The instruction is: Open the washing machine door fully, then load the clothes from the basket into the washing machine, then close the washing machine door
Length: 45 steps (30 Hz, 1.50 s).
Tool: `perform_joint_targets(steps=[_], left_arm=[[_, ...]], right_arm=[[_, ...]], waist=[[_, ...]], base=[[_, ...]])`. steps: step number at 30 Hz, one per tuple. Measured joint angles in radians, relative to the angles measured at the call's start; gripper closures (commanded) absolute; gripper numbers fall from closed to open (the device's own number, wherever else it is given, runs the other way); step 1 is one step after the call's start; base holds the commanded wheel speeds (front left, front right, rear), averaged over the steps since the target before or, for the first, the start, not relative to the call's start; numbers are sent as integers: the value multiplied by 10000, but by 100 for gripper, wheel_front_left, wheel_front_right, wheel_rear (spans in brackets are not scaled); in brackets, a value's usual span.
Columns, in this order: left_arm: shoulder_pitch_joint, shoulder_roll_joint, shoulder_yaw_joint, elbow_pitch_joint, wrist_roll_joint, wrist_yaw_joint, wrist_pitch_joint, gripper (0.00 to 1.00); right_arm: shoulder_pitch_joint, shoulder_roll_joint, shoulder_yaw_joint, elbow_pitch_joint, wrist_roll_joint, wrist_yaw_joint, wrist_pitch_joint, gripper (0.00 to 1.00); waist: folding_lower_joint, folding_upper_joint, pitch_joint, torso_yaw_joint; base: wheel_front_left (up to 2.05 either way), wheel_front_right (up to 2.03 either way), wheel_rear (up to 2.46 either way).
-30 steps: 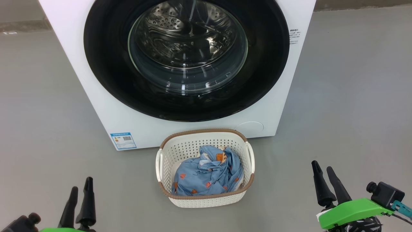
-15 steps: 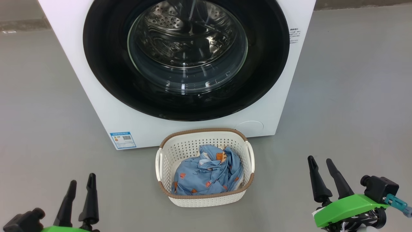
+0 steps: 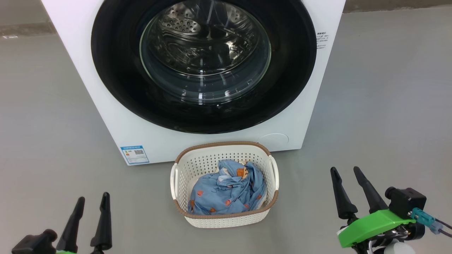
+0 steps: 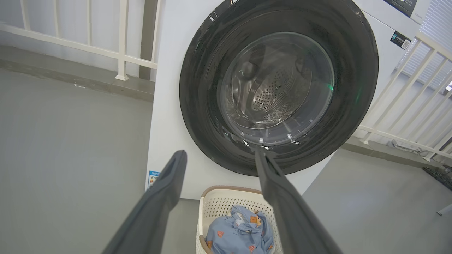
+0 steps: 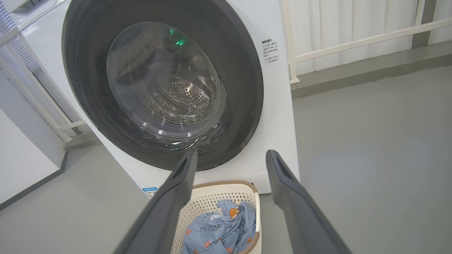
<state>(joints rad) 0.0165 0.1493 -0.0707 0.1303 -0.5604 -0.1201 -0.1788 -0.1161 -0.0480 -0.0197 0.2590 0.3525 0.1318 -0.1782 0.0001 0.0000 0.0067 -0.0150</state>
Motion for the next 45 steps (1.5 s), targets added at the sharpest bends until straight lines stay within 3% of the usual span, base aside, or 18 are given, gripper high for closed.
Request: perform_joint_targets(steps=[25, 45], left_arm=[[77, 109, 104, -36, 2690, -75, -708, 0], [139, -644, 1354, 897, 3005, -73, -736, 0]], right_arm=[[-303, -33, -263, 249, -2585, 0, -715, 0], [-399, -8, -966, 740, -2782, 0, -715, 0]], waist=[[0, 0, -45, 44], [0, 0, -74, 63]], base=[[0, 0, 0], [0, 0, 0]])
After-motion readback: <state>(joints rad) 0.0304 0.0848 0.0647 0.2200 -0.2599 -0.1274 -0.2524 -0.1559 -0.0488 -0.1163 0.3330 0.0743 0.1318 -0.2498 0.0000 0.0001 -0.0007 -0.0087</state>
